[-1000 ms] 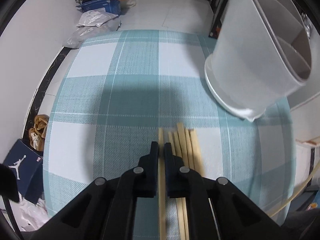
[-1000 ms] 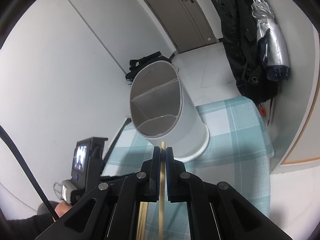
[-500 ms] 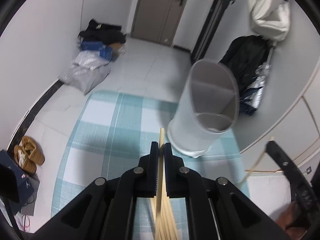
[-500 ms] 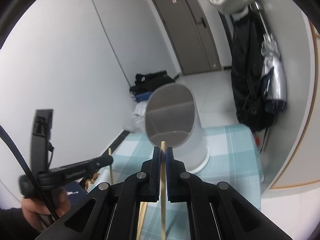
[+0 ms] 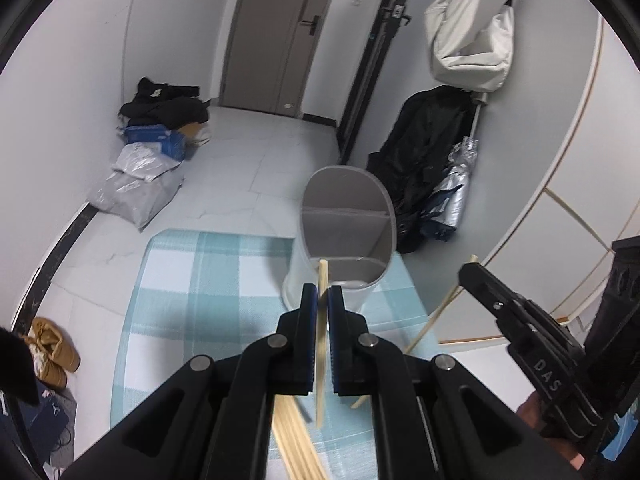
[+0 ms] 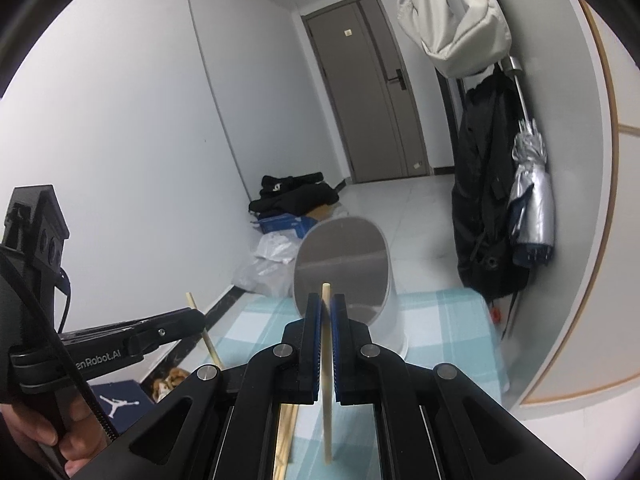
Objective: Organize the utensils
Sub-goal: 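Carry both chopsticks over the utensil holder and drop them in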
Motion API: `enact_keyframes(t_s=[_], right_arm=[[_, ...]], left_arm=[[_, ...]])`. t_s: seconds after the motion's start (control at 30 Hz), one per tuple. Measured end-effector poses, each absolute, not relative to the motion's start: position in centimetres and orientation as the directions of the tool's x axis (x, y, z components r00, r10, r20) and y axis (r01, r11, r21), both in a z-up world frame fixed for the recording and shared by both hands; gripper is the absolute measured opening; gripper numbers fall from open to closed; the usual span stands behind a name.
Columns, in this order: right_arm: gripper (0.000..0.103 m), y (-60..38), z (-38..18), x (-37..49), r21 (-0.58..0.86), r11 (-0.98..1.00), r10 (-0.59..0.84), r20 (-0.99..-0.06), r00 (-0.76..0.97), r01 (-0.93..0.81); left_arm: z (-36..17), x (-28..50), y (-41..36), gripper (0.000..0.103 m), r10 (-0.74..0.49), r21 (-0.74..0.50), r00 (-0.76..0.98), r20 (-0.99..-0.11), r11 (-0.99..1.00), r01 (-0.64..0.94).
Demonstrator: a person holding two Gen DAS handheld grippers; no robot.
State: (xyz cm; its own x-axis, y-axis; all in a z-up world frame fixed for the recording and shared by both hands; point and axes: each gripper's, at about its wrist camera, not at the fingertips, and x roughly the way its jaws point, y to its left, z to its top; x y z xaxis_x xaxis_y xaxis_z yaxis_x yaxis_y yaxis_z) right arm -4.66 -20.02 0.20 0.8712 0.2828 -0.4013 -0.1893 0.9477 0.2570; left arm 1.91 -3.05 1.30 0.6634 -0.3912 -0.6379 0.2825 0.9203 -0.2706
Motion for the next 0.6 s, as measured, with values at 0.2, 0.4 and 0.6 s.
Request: enact_keyframes(t_s=[0.2,0.4,0.6], right_arm=[[0.004,-20.0,1.9,-3.8,0.249,0.946,0.291,-0.384,0.876,-0.206],[0.004,-21.2,6.3,-1.5,0.242,0.944,0.300,-0.338,0.892,-0.226],[0.004,-21.7,11.1,2.0,0.218,0.944,0.301,-0.264,0.916,-0.247]], left_arm=[[3.2,3.6,-3.9,0.002,-0.425,-0.290,0.655,-0.625,0.905,0.310],[7.5,6.6,-4.2,0.002,-0.474,-0.330,0.663,-0.580,0.880,0.341],[11.4,10.4,-4.8,0.002,-0.482,-0.319,0.712,-0.511,0.875,0.364]])
